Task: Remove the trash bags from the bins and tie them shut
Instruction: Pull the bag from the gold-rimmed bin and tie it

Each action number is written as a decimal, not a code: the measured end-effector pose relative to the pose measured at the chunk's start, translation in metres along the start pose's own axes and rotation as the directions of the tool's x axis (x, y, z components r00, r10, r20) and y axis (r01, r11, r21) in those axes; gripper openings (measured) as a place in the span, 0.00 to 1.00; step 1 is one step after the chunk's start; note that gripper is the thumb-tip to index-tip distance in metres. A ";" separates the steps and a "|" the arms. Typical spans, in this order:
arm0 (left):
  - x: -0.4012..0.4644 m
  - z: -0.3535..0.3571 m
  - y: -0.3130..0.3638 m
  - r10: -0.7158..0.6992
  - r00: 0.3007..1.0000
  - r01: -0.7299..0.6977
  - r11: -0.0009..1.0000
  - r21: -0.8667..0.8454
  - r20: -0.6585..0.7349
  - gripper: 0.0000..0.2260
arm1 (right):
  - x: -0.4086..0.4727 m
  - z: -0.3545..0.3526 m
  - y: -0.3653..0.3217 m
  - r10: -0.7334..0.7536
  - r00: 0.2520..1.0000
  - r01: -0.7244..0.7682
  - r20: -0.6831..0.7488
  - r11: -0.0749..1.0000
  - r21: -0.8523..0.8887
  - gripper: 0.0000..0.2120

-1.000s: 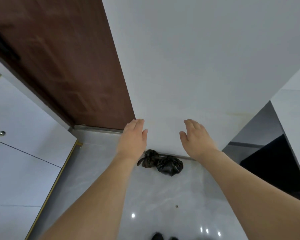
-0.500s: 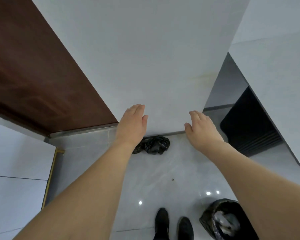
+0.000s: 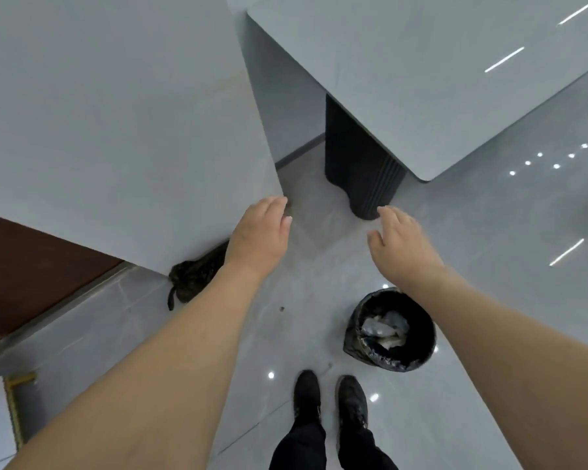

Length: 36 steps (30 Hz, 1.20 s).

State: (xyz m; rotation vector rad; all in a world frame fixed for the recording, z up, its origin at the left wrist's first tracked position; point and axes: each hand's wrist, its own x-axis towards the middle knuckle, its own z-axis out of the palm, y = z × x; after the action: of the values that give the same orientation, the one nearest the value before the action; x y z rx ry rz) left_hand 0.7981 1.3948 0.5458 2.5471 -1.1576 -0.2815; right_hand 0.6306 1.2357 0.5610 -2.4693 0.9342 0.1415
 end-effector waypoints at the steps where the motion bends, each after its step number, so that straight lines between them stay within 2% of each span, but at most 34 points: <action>1: 0.002 0.012 0.013 0.020 1.000 -0.020 1.000 -0.006 0.018 0.18 | -0.007 0.000 0.017 0.043 0.999 -0.043 0.002 0.999 0.012 0.22; 7: 0.009 0.080 0.095 0.177 0.971 -0.174 0.984 -0.038 0.161 0.19 | -0.050 -0.001 0.117 0.270 0.963 -0.267 -0.021 0.960 0.089 0.23; 15: 0.000 0.186 0.181 0.366 0.886 -0.362 0.930 -0.069 0.284 0.18 | -0.090 0.030 0.228 0.466 0.885 -0.455 -0.006 0.867 0.201 0.24; 22: -0.002 0.307 0.170 0.464 0.799 -0.490 0.871 -0.031 0.383 0.20 | -0.081 0.132 0.306 0.523 0.850 -0.515 0.066 0.796 0.318 0.24; 24: 0.001 0.346 0.148 0.447 0.808 -0.481 0.877 -0.009 0.385 0.20 | -0.071 0.172 0.326 0.536 0.840 -0.528 0.084 0.773 0.353 0.24; 27: 0.007 0.408 0.100 0.359 0.863 -0.381 0.924 -0.008 0.355 0.21 | -0.050 0.237 0.357 0.534 0.839 -0.524 0.102 0.744 0.415 0.24; 29: 0.011 0.450 0.071 0.257 0.908 -0.249 0.966 -0.068 0.331 0.22 | -0.036 0.279 0.380 0.576 0.811 -0.541 0.101 0.674 0.503 0.24; 31: 0.016 0.489 0.044 0.091 0.947 -0.036 0.983 -0.179 0.307 0.23 | -0.021 0.317 0.406 0.641 0.758 -0.559 0.120 0.544 0.627 0.24; 32: 0.019 0.503 0.034 -0.022 0.945 0.110 0.960 -0.256 0.326 0.23 | -0.015 0.332 0.417 0.673 0.722 -0.564 0.162 0.436 0.702 0.23; 33: 0.021 0.524 0.018 -0.134 0.923 0.267 0.899 -0.348 0.361 0.23 | -0.008 0.354 0.428 0.691 0.689 -0.558 0.218 0.314 0.768 0.23; 34: 0.021 0.544 0.002 -0.240 0.867 0.433 0.796 -0.422 0.437 0.24 | -0.002 0.374 0.439 0.691 0.662 -0.557 0.289 0.195 0.807 0.24; 36: 0.020 0.580 -0.030 -0.368 0.694 0.702 0.540 -0.465 0.619 0.25 | 0.004 0.409 0.455 0.631 0.656 -0.572 0.415 0.056 0.819 0.25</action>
State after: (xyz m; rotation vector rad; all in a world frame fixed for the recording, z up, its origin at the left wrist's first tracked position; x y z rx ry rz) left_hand 0.6523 1.2749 -0.0041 2.0925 -0.1662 -1.2736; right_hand 0.3708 1.1368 0.0159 -0.8695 1.4989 -0.1652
